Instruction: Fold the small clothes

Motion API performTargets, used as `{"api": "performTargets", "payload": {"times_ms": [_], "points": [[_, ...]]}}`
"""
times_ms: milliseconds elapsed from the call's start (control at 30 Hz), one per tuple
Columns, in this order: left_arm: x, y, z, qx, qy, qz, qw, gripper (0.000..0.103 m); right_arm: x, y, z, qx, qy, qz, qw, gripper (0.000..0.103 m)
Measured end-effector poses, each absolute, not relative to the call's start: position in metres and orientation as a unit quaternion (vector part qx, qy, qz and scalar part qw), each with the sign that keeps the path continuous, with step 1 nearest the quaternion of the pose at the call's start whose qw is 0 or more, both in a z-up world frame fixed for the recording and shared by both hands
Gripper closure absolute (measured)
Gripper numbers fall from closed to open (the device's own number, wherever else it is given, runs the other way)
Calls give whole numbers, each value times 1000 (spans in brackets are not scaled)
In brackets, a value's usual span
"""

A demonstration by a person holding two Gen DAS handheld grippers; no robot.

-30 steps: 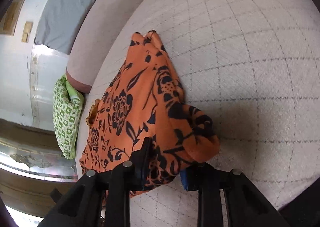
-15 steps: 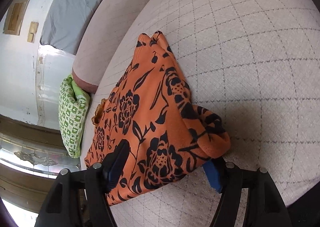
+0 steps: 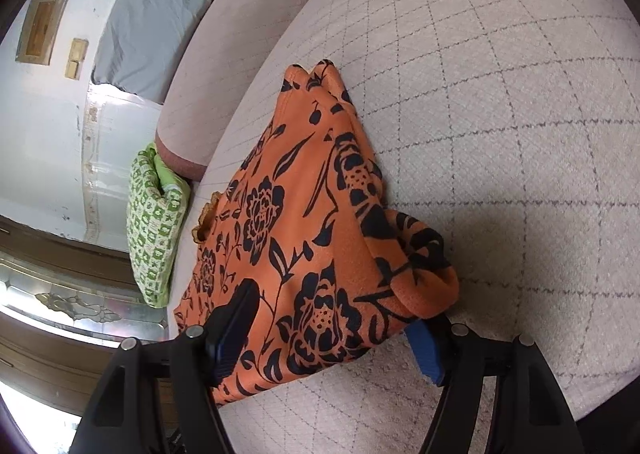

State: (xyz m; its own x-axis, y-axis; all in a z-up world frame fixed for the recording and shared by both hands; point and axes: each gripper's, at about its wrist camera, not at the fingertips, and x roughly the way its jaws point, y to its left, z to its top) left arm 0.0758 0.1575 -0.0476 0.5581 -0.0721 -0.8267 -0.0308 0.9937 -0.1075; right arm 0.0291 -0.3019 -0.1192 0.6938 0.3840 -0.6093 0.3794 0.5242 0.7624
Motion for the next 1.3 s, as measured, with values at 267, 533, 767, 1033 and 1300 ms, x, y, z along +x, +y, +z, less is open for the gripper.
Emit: {"api": "performTargets", "payload": {"times_ms": [267, 533, 767, 1033, 1300], "points": [[99, 78, -14, 0, 389, -54, 919, 27, 28, -303, -102, 496, 370, 11, 786, 29], [130, 28, -64, 31, 449, -70, 890, 27, 47, -304, -109, 490, 390, -15, 779, 28], [138, 19, -71, 49, 461, -84, 882, 26, 56, -303, -110, 480, 386, -30, 788, 29], [139, 16, -72, 44, 458, -94, 883, 25, 61, -299, -108, 457, 386, -37, 801, 34], [146, 27, -65, 11, 453, -110, 885, 26, 80, -278, -77, 357, 410, -42, 838, 86]]}}
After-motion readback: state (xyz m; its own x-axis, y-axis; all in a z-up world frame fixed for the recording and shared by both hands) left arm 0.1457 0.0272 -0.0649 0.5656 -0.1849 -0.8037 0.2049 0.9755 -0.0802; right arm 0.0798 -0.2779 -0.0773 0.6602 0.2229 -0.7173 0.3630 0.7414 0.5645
